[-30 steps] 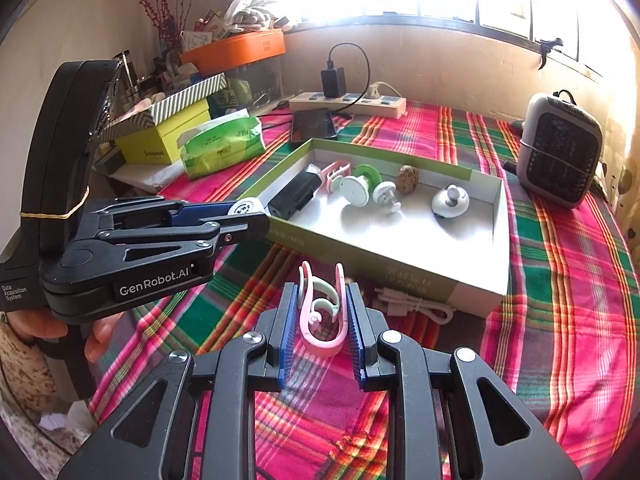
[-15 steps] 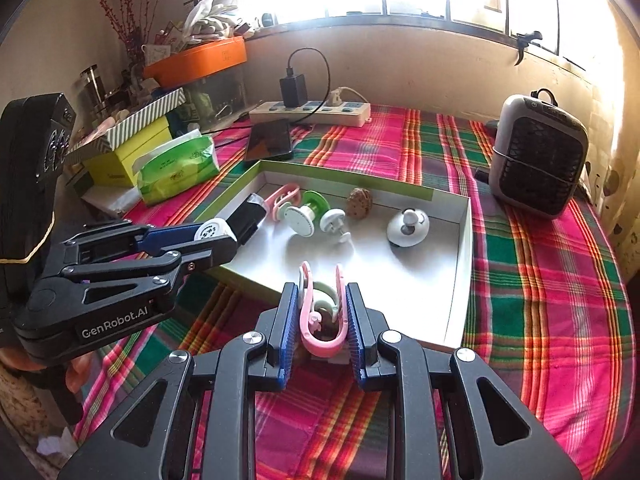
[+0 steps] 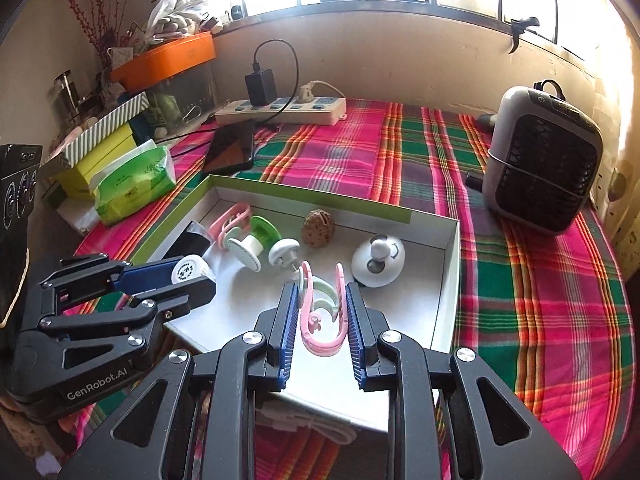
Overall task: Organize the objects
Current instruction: 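Lower the white container into the box with the left tool while the right tool lowers the pink clip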
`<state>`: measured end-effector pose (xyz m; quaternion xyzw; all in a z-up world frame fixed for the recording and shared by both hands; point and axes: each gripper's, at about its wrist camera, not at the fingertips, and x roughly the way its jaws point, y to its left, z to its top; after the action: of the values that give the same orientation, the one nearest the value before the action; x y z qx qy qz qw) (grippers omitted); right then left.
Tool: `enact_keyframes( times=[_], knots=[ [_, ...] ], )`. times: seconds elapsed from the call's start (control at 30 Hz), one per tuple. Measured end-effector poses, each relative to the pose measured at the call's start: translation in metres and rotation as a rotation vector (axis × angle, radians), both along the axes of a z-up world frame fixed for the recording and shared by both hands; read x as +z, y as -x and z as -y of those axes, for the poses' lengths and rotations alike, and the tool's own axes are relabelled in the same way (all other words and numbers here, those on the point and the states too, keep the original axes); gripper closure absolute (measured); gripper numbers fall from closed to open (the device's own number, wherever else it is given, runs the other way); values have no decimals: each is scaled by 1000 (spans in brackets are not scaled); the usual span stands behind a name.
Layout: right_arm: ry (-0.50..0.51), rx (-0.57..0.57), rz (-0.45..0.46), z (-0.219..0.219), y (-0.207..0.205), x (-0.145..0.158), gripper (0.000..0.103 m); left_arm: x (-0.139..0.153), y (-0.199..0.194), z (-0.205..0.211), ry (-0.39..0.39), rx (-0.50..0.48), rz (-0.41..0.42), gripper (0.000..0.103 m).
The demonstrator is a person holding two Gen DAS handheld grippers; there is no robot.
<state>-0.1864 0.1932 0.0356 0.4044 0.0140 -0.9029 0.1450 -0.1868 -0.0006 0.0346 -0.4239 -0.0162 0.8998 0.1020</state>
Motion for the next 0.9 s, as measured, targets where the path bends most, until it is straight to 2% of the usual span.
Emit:
enact_keyframes(
  times=[0.47, 0.9],
  knots=[
    [-9, 15, 39, 3, 29, -13, 78, -15, 20, -5, 20, 1, 42, 77],
    [-17, 29, 67, 9, 40, -24, 78, -19, 27, -7, 32, -2, 42, 77]
  ],
)
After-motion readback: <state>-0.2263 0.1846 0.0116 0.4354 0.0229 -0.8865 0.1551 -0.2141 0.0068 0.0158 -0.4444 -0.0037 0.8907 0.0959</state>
